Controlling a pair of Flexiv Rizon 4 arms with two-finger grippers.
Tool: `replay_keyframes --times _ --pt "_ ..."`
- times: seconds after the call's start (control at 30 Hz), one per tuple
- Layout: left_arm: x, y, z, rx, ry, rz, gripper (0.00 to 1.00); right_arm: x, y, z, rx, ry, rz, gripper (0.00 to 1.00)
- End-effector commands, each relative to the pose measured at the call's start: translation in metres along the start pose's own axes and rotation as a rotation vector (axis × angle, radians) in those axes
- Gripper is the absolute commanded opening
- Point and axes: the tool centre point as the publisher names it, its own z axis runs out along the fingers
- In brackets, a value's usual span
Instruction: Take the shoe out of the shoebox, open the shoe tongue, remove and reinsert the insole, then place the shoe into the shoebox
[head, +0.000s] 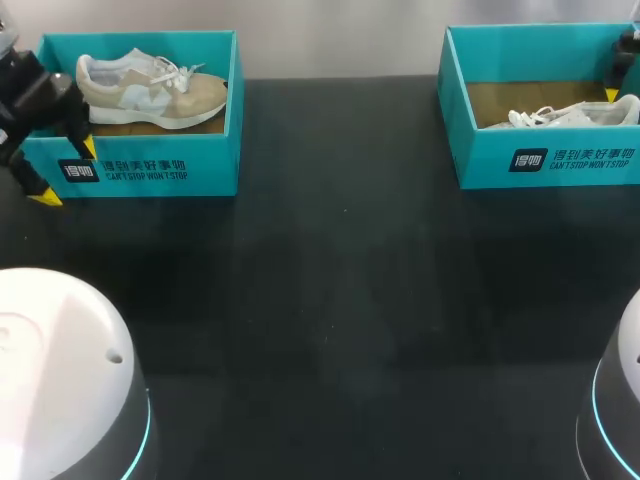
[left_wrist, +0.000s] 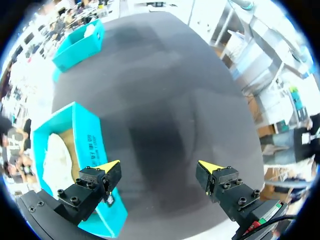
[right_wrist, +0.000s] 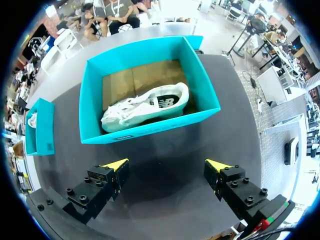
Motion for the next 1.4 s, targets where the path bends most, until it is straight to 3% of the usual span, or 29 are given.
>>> replay_keyframes --times 0.03,0.27,0.4,0.87,0.9,0.97,1.1,1.13,1.4 --pt "-0.022 0.025 -0.009 0.015 0.033 0.054 1.0 0.0 -0.001 0.0 -0.001 0.0 0.001 1.0" --pt "-0.051 0.051 -0.022 0.095 0.087 0.258 1.0 0.0 -0.001 0.0 -0.001 0.0 0.001 1.0" --pt "-0.073 0.072 -0.029 0.028 0.135 0.408 1.0 0.0 -0.001 0.0 -0.001 0.0 0.001 1.0" --pt "-0.073 0.072 -0.029 0.028 0.135 0.408 1.0 0.0 -0.001 0.0 -0.001 0.0 0.001 1.0" --pt "-0.076 0.072 -0.029 0.057 0.137 0.455 1.0 0.0 -0.001 0.0 -0.001 0.0 0.001 1.0" --pt "-0.087 0.08 -0.031 -0.002 0.115 0.478 1.0 0.0 -0.001 0.0 -0.001 0.0 0.001 1.0" --pt "-0.113 0.106 -0.045 -0.001 0.091 0.589 1.0 0.0 -0.001 0.0 -0.001 0.0 0.001 1.0" --pt "-0.118 0.112 -0.048 -0.04 0.081 0.595 1.0 0.0 -0.001 0.0 -0.001 0.0 0.001 1.0" --pt "-0.161 0.164 -0.068 -0.112 0.104 0.783 1.0 0.0 -0.001 0.0 -0.001 0.0 0.001 1.0"
